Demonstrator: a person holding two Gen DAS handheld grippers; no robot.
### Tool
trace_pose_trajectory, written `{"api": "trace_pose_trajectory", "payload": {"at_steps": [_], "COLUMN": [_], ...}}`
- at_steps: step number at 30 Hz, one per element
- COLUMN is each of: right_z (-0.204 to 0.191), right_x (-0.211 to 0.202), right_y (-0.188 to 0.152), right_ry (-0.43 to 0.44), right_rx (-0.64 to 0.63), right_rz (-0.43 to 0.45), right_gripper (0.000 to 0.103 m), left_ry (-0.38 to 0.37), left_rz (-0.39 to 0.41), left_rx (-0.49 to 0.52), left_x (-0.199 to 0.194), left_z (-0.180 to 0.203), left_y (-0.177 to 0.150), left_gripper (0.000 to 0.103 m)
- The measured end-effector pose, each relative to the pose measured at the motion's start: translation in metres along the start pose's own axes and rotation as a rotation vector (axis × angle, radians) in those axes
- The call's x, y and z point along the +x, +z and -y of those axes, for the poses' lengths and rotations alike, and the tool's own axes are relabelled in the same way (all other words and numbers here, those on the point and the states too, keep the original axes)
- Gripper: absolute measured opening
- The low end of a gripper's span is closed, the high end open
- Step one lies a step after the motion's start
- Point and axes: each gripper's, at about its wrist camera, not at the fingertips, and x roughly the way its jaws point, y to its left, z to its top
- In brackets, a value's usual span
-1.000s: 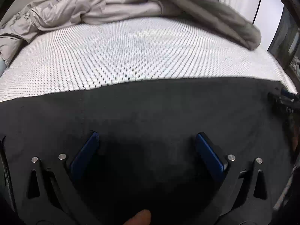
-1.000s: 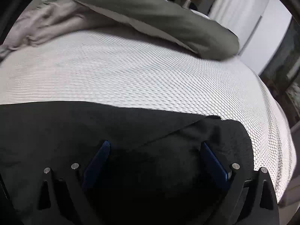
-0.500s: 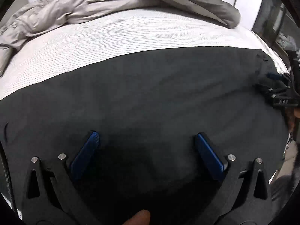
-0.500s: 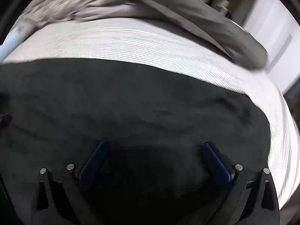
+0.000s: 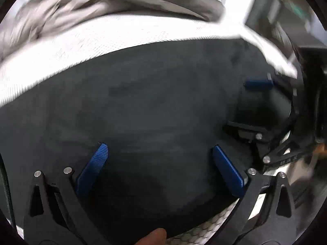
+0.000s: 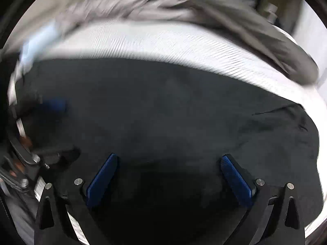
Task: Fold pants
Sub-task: 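Smooth the folded pants flat with both grippers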
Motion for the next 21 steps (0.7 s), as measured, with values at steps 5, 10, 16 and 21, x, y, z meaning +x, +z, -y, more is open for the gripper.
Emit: {"api": "trace_pose_trajectory", "payload": {"at_steps": [5, 10, 16, 21], "right_z": [0.028, 0.11, 0.161, 0.123], "right_x": [-0.016, -0.033, -0.042, -0.072], "right_y": [-0.024, -0.068, -0.086, -0.067], "right_ry": [-0.045, -0.231, -0.304, -0.285], "right_rx": [0.007, 0.204, 0.39, 0.342], "right_rz": [0.012, 0.005, -0.003, 0.093], "right_gripper": [0.102, 0.102, 0.102, 0.103], "left_ry": [-0.009, 0.048, 0.153, 0.143], "left_rz": [0.02, 0.029, 0.02, 0.051], "left_rx": [0.008, -0.1, -0.181, -0.131], "left_x": [-0.019, -0.039, -0.034, -0.037], "left_z": [-0.018, -0.068, -0.116, -0.099], "left_y": [-0.025, -0.04, -0.035, -0.013], "left_gripper": [0.102, 0.102, 0.102, 0.102]}}
